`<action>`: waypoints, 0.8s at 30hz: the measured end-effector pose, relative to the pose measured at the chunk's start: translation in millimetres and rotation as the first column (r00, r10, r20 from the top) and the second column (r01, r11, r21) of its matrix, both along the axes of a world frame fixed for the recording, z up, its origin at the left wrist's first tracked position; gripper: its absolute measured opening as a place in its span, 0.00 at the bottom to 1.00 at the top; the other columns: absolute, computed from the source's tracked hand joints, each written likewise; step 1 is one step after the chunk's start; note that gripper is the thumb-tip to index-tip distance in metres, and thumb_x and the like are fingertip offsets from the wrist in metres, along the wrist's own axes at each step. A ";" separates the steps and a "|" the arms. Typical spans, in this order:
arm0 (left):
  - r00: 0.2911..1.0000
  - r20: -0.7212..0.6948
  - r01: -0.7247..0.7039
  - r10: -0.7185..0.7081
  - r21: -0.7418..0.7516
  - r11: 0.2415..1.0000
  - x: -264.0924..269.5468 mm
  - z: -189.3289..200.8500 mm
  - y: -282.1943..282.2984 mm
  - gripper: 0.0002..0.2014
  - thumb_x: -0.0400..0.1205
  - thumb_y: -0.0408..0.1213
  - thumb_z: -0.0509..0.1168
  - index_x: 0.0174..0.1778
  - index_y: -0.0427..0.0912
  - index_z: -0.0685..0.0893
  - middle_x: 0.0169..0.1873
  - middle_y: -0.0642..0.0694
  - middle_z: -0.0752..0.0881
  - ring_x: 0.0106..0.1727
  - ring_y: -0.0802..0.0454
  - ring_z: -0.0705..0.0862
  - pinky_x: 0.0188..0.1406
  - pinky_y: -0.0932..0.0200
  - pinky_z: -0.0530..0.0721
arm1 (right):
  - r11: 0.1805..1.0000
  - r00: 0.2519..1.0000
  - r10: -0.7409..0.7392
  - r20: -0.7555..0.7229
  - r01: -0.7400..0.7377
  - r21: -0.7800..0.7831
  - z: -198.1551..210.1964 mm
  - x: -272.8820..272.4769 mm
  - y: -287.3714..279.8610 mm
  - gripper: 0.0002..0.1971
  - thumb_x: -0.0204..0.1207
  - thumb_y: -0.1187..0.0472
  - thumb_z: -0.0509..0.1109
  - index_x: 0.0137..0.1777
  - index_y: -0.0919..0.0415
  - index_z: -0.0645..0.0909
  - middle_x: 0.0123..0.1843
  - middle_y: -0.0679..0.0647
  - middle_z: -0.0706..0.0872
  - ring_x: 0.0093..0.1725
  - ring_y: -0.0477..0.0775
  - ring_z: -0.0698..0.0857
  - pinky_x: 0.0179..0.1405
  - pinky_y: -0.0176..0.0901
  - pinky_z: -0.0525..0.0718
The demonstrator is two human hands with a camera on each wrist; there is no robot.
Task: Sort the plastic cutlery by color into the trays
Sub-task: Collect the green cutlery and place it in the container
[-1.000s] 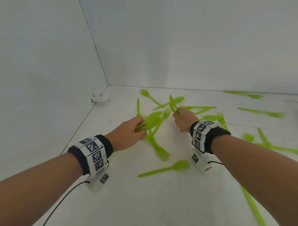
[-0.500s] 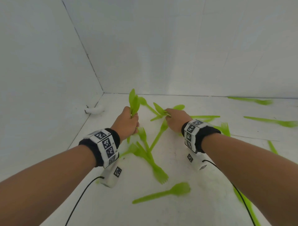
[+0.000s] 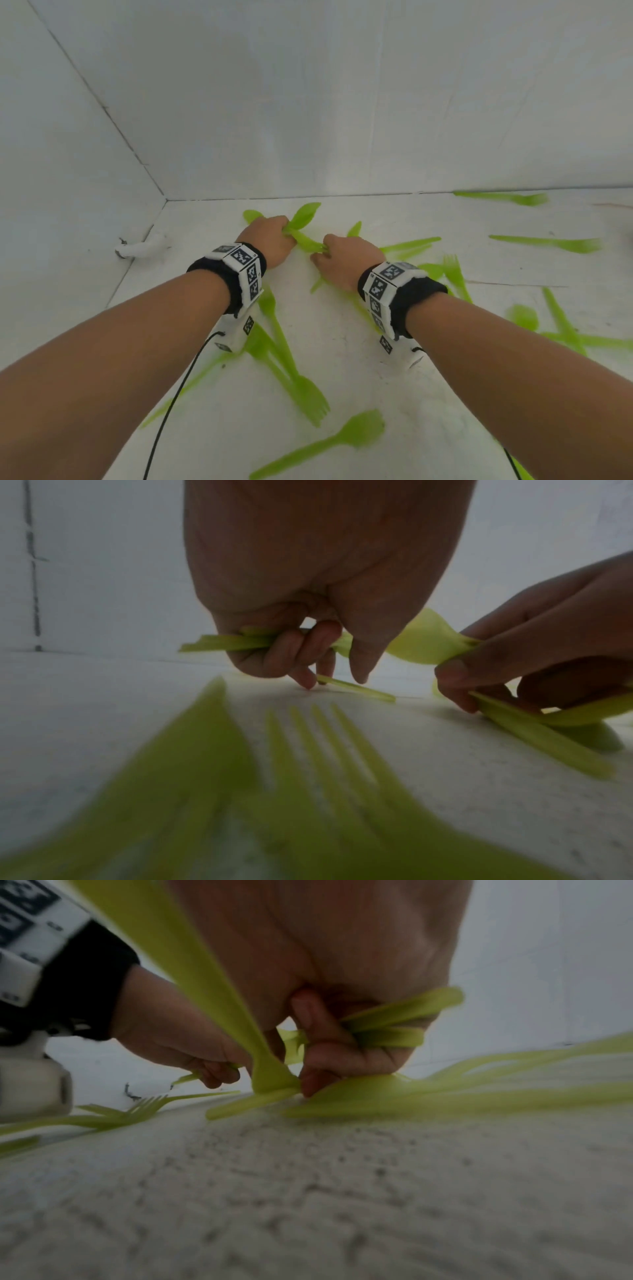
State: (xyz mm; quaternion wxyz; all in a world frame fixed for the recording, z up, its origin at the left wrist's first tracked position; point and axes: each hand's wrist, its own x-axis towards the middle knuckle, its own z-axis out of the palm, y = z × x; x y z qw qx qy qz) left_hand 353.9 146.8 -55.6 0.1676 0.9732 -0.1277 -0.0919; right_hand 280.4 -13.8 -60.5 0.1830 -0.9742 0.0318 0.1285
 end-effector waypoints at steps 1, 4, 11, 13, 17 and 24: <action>1.000 0.004 -0.005 0.005 0.009 1.000 1.6 -1.8 -2.2 0.11 0.86 0.46 0.63 0.49 0.40 0.77 0.49 0.38 0.85 0.48 0.38 0.82 0.42 0.51 0.75 | 1.000 1.000 -0.012 0.005 0.012 0.004 -0.3 0.5 -1.0 0.16 0.87 0.42 0.56 0.53 0.56 0.72 0.47 0.53 0.79 0.47 0.60 0.79 0.46 0.50 0.80; 0.998 -0.001 -0.057 0.057 0.010 0.998 -0.4 -4.2 -6.5 0.15 0.86 0.51 0.65 0.53 0.41 0.73 0.46 0.45 0.80 0.47 0.42 0.79 0.43 0.52 0.73 | 0.999 0.999 -0.038 0.006 0.038 0.034 0.4 2.3 -5.9 0.14 0.88 0.46 0.57 0.51 0.57 0.72 0.48 0.54 0.78 0.48 0.59 0.78 0.45 0.48 0.77; 0.983 -0.110 -0.161 0.149 -0.115 0.980 -9.7 -3.5 1.9 0.15 0.86 0.40 0.67 0.63 0.37 0.73 0.52 0.46 0.81 0.53 0.43 0.80 0.49 0.54 0.73 | 0.983 0.996 -0.091 0.021 0.086 0.163 2.9 -0.7 -8.6 0.09 0.86 0.51 0.63 0.53 0.57 0.73 0.49 0.55 0.82 0.50 0.61 0.83 0.44 0.48 0.77; 0.977 -0.139 -0.182 0.160 -0.162 0.970 -15.5 -1.7 3.8 0.14 0.86 0.35 0.62 0.65 0.38 0.68 0.52 0.44 0.79 0.50 0.42 0.80 0.47 0.53 0.74 | 0.923 0.981 -0.173 0.085 0.131 0.363 5.6 -5.4 -11.2 0.12 0.85 0.54 0.66 0.62 0.58 0.71 0.50 0.56 0.85 0.50 0.62 0.85 0.47 0.50 0.82; 0.975 -0.151 -0.197 0.162 -0.252 0.948 -33.2 6.6 -0.1 0.18 0.88 0.38 0.58 0.72 0.39 0.66 0.51 0.41 0.82 0.49 0.42 0.82 0.48 0.50 0.79 | 0.773 0.924 -0.362 0.126 0.222 0.595 14.6 -15.8 -21.2 0.29 0.82 0.57 0.69 0.79 0.55 0.60 0.47 0.54 0.85 0.47 0.60 0.87 0.50 0.55 0.87; 0.986 -0.143 -0.123 0.080 -0.323 0.938 -66.8 18.6 -16.2 0.11 0.88 0.44 0.58 0.60 0.41 0.69 0.37 0.47 0.79 0.33 0.49 0.77 0.33 0.54 0.75 | 0.753 0.904 -0.411 0.118 0.263 0.603 21.0 -37.2 -47.6 0.57 0.77 0.57 0.79 0.88 0.55 0.33 0.41 0.52 0.83 0.46 0.56 0.87 0.53 0.51 0.86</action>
